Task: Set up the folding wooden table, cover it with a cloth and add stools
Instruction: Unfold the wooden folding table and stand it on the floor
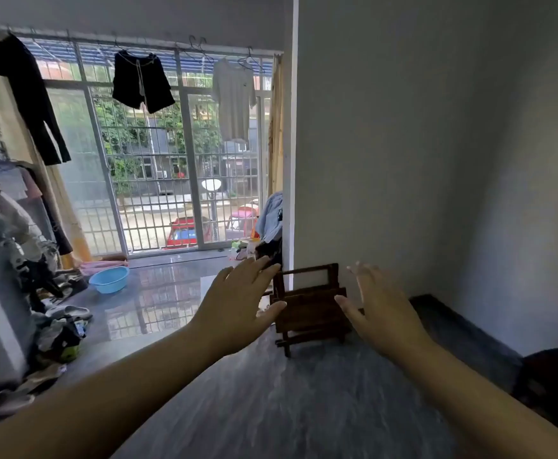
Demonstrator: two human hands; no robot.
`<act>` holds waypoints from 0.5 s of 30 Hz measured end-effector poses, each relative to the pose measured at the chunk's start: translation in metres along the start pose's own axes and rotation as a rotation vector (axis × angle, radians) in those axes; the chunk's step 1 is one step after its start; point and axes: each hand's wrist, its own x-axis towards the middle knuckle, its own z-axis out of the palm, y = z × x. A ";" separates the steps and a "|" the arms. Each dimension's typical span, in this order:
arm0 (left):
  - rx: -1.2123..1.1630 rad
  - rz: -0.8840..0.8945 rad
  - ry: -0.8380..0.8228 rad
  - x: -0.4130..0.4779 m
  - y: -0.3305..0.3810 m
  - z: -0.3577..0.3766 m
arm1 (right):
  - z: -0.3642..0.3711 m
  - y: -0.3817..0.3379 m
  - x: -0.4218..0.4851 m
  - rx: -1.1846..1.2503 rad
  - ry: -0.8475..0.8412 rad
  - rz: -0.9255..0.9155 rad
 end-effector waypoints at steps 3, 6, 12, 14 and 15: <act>0.023 -0.012 -0.011 0.013 -0.017 0.021 | 0.023 0.002 0.021 0.012 0.003 0.004; 0.032 -0.029 -0.067 0.034 -0.044 0.048 | 0.053 0.001 0.048 0.009 -0.038 0.004; 0.011 -0.056 -0.174 0.093 -0.115 0.105 | 0.119 0.000 0.133 0.018 -0.094 0.021; 0.014 -0.060 -0.154 0.115 -0.146 0.118 | 0.142 -0.003 0.169 0.023 -0.102 0.030; 0.010 -0.067 -0.147 0.127 -0.162 0.124 | 0.153 -0.005 0.188 0.023 -0.100 0.032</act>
